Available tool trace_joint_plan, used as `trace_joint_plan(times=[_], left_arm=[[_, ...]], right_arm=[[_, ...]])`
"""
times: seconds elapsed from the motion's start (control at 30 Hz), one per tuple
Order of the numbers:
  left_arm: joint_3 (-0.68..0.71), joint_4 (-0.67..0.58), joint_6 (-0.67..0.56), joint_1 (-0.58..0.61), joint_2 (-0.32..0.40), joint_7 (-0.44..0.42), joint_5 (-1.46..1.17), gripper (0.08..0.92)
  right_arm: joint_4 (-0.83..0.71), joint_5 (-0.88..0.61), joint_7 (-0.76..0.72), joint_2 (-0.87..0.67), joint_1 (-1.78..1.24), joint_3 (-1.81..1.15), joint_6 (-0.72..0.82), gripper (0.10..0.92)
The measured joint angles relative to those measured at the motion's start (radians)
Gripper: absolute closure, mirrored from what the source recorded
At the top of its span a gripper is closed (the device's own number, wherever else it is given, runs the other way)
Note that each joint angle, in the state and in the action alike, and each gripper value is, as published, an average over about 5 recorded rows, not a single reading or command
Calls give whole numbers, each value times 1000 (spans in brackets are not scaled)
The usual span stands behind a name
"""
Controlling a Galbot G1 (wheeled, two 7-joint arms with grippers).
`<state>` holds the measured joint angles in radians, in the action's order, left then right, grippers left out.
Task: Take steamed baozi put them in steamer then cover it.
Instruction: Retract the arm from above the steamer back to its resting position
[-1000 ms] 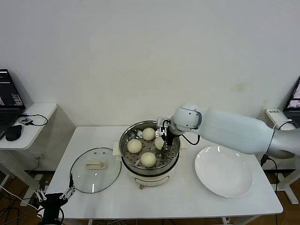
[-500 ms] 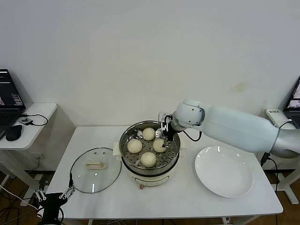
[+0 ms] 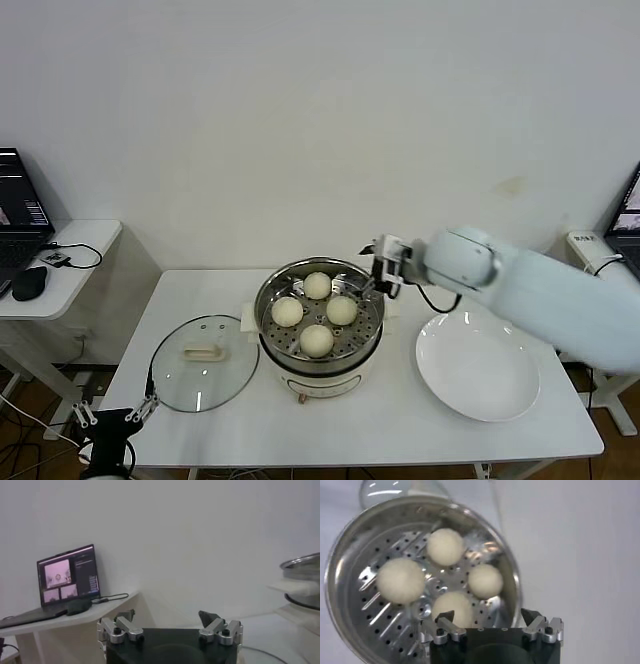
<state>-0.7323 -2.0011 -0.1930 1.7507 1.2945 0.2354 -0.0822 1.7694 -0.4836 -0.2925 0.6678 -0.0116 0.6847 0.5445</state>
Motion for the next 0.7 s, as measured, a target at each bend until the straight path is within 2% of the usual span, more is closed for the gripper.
trace_joint_plan(times=[0.13, 0.3, 0.5, 0.7], left_arm=[[-1, 6, 19, -7, -2, 19, 18, 177], [0, 22, 25, -18, -6, 39, 56, 177], [-8, 52, 26, -39, -7, 55, 156, 177], [-21, 90, 34, -71, -34, 55, 361, 177]], right_arm=[[32, 40, 110, -18, -254, -223, -127, 203], [62, 113, 182, 34, -581, -533, -302, 203], [98, 175, 193, 173, -922, -879, -471, 202], [134, 233, 181, 329, -1174, -1139, -578, 203]])
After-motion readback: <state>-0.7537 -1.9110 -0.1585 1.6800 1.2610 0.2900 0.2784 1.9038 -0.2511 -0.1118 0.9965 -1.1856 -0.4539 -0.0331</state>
